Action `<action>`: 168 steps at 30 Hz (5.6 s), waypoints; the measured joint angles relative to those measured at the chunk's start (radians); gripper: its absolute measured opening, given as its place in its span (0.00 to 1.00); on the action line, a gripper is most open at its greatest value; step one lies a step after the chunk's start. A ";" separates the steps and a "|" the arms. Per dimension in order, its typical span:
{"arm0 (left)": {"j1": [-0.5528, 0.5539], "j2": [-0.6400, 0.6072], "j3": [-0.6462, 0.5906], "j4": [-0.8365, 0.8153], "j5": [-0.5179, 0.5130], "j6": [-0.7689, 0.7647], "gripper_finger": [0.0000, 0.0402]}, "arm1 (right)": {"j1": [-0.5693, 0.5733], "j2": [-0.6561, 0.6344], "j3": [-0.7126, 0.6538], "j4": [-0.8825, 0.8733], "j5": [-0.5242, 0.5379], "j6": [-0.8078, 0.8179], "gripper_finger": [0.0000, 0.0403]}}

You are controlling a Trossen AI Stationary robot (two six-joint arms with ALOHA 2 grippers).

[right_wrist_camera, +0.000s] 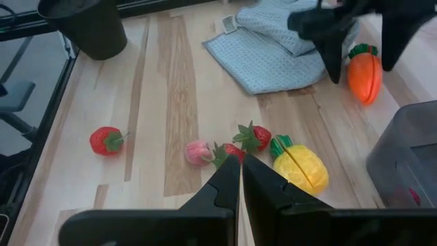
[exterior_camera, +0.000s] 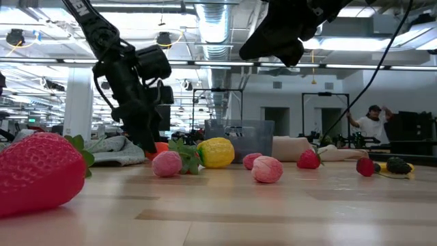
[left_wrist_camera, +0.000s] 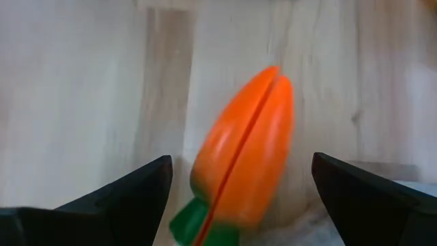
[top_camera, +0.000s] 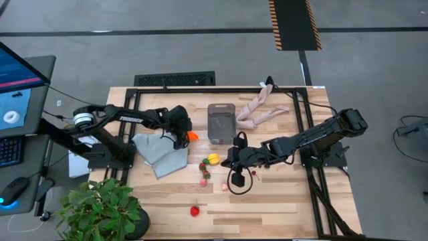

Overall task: Pick and placing Produce into tupperware
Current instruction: Put the orange carrot into the black bin, then put the red strawberry into the black bin

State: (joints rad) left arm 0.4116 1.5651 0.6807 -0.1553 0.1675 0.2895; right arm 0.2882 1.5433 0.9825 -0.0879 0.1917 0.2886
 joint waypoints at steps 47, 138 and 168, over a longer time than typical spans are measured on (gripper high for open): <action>0.001 0.023 0.069 -0.029 -0.022 -0.010 0.42 | 0.000 0.000 0.000 -0.001 0.052 0.000 0.11; -0.041 0.061 0.186 0.427 0.185 -0.203 0.40 | -0.002 0.000 -0.001 0.013 0.079 -0.009 0.11; -0.066 0.155 0.265 0.461 0.165 -0.209 0.63 | 0.011 0.000 -0.001 0.009 0.079 -0.001 0.11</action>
State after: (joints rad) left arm 0.3460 1.7204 0.9455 0.3059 0.3322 0.0805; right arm 0.2996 1.5436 0.9813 -0.0792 0.2710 0.2872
